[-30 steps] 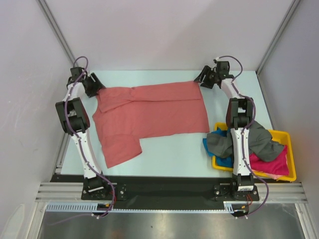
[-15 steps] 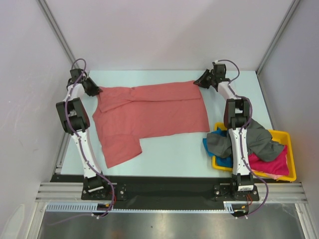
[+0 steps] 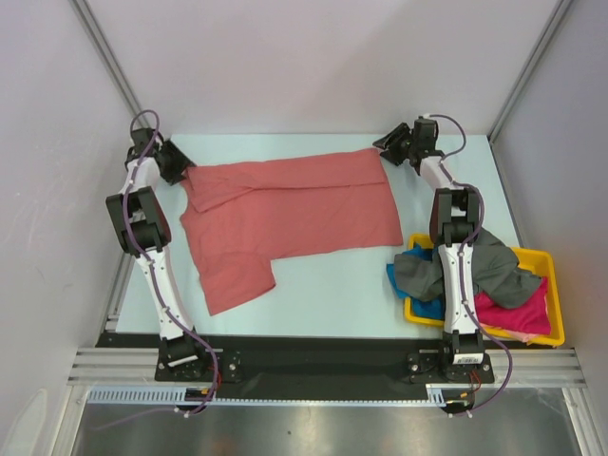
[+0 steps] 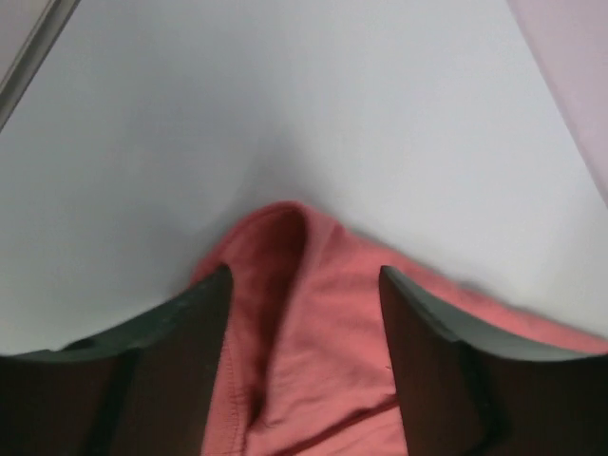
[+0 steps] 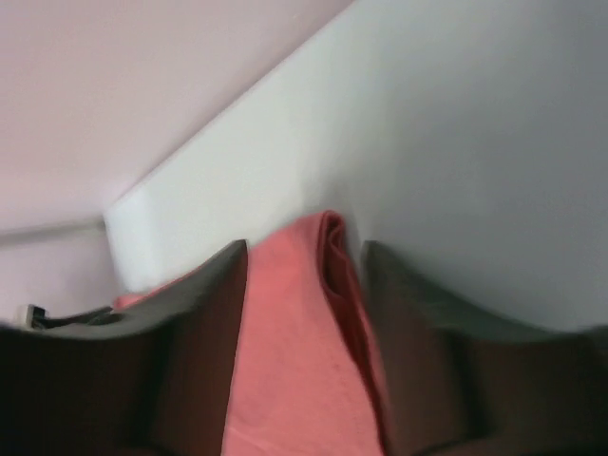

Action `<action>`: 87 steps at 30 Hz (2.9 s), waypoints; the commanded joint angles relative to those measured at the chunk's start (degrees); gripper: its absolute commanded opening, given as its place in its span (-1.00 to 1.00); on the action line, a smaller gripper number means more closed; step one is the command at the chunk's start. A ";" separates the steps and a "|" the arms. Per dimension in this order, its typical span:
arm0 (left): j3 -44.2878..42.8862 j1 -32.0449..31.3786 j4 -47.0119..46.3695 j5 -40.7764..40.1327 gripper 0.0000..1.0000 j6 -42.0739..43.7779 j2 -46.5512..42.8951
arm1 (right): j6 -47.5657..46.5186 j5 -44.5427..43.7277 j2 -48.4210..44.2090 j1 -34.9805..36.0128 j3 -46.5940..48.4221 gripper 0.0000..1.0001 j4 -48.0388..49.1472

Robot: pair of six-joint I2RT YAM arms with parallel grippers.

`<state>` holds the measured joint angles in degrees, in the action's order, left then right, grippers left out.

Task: Fold and stack the t-shirts
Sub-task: Fold the tshirt

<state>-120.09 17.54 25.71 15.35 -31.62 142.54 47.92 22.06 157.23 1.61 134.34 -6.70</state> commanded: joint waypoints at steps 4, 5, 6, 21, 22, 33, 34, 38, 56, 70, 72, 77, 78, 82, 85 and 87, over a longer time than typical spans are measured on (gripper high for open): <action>-1.99 0.22 4.69 -7.35 0.50 4.01 -6.20 | -3.44 -2.11 -4.02 -2.91 0.83 0.55 -10.15; -1.55 0.04 5.57 -8.23 0.50 6.19 -7.44 | -4.23 -2.46 -5.60 -3.62 0.92 0.55 -12.52; 0.45 -0.22 5.49 -9.89 0.50 7.52 -8.84 | -5.02 -3.42 -6.57 -4.06 1.09 0.57 -17.25; 14.91 -10.59 1.27 -0.78 0.29 19.13 -22.67 | -17.60 -4.24 -19.50 3.84 -0.66 0.34 -28.99; 14.10 -11.21 1.53 0.71 0.26 19.22 -22.22 | -17.43 -3.70 -20.63 5.23 -1.27 0.33 -28.98; -5.04 -24.03 13.38 -22.47 0.17 15.99 -8.60 | -18.04 0.00 -29.43 9.73 -13.22 0.25 -28.10; -4.54 -24.83 14.09 -25.17 0.21 12.93 -8.77 | -18.56 -0.18 -30.22 9.64 -14.88 0.25 -28.11; -2.25 -28.17 14.01 -30.38 0.25 9.39 -8.69 | -19.53 -0.80 -33.47 9.64 -20.15 0.25 -27.32; -8.22 -31.34 17.18 -41.81 0.18 5.51 -0.86 | -20.76 1.49 -40.59 8.76 -32.39 0.25 -25.73; -10.86 -30.46 17.79 -42.87 0.11 3.58 0.72 | -20.32 2.54 -41.48 7.97 -35.12 0.24 -24.77; -11.30 -30.29 17.97 -42.52 0.07 3.32 1.25 | -20.24 2.63 -41.48 7.97 -35.11 0.24 -24.68; -13.06 -29.15 20.07 -41.81 -0.13 1.21 2.13 | -20.41 2.46 -41.30 7.97 -35.29 0.24 -24.77; -13.06 -28.97 20.25 -41.46 -0.15 0.51 2.21 | -20.41 2.46 -41.30 7.97 -35.29 0.24 -24.77; -13.50 -28.26 20.51 -39.61 -0.13 0.50 2.65 | -20.24 2.54 -41.48 7.97 -35.64 0.24 -24.50; -14.03 -28.26 20.25 -38.30 -0.13 1.03 3.18 | -19.89 2.72 -41.21 8.06 -35.64 0.23 -24.15; -14.20 -28.26 20.34 -37.42 -0.12 1.21 3.53 | -19.62 2.98 -41.13 8.06 -35.64 0.22 -23.98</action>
<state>-131.33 -10.79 45.65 -23.99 -29.85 145.47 28.36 23.97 118.78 9.65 98.83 -32.23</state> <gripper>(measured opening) 0.438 0.617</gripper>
